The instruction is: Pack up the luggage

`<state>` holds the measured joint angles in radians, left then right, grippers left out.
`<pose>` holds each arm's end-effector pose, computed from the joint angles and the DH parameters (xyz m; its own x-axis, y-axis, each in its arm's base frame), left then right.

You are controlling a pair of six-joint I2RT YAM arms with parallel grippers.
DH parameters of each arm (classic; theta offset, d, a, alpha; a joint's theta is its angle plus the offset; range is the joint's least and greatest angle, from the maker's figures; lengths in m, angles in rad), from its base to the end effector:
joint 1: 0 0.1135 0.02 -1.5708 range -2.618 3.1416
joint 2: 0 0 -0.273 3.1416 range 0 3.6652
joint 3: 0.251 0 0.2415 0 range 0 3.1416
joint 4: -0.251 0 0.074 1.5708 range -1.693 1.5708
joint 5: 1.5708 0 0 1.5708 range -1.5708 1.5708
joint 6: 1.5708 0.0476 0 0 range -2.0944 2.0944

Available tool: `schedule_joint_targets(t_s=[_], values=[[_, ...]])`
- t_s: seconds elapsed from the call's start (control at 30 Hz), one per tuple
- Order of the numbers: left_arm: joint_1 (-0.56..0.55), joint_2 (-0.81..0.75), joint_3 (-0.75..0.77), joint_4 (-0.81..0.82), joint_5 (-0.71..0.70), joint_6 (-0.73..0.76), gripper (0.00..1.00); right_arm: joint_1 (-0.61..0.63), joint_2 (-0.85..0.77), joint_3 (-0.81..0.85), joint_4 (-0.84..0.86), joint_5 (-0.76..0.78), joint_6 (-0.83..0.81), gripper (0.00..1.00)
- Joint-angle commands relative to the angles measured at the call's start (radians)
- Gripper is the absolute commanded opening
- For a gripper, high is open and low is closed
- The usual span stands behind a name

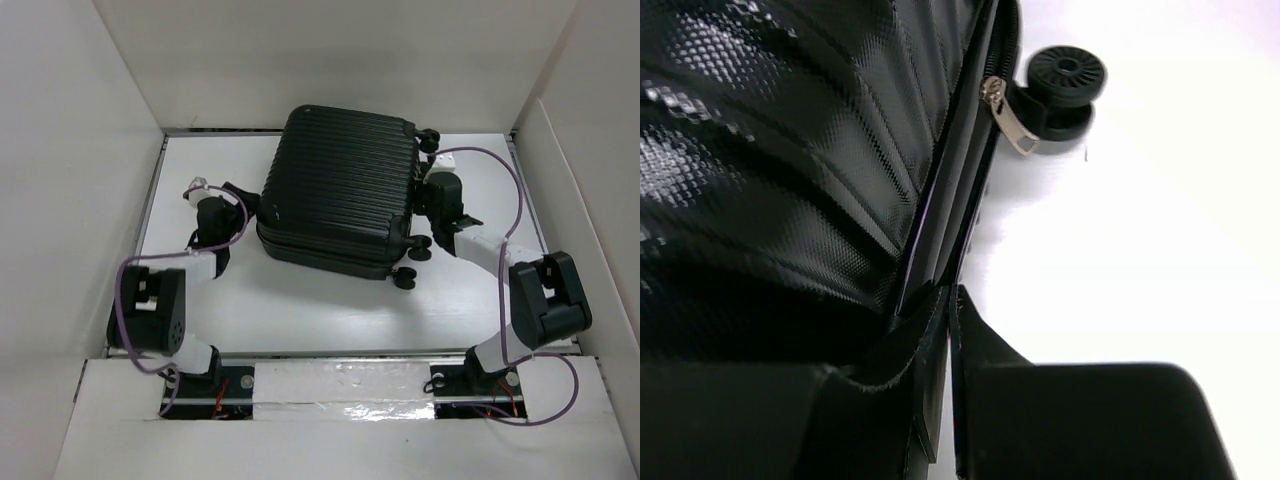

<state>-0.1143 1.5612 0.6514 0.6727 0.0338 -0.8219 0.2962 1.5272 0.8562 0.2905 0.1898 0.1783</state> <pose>0.3242 -0.0388 0.2101 -0.2663 -0.7063 -0.6560 -0.0711 0.6931 -0.7174 0.3285 0.0909 0.2429 -0.3707 0.0690 -0.9262 -0.0542 0.9939 0.0957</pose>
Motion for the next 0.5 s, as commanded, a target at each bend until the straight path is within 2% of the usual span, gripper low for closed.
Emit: schedule_joint_targets(t_s=[0.0,0.17,0.27,0.37,0.47], values=[[-0.096,-0.177,-0.102,0.103,0.02,-0.008,0.78,0.101,0.063,0.124,-0.026,-0.288,-0.014,0.12],[-0.114,-0.43,-0.242,0.099,-0.025,-0.069,0.78,0.089,0.12,0.231,-0.089,-0.36,-0.036,0.14],[-0.114,-0.544,-0.282,0.065,-0.025,-0.069,0.78,0.06,0.155,0.316,-0.14,-0.447,-0.046,0.19],[-0.123,-0.628,-0.288,0.024,-0.025,-0.062,0.79,0.05,0.153,0.366,-0.168,-0.48,-0.054,0.28],[-0.124,-0.685,-0.295,0.022,0.008,-0.082,0.79,0.029,0.128,0.405,-0.215,-0.507,-0.063,0.44]])
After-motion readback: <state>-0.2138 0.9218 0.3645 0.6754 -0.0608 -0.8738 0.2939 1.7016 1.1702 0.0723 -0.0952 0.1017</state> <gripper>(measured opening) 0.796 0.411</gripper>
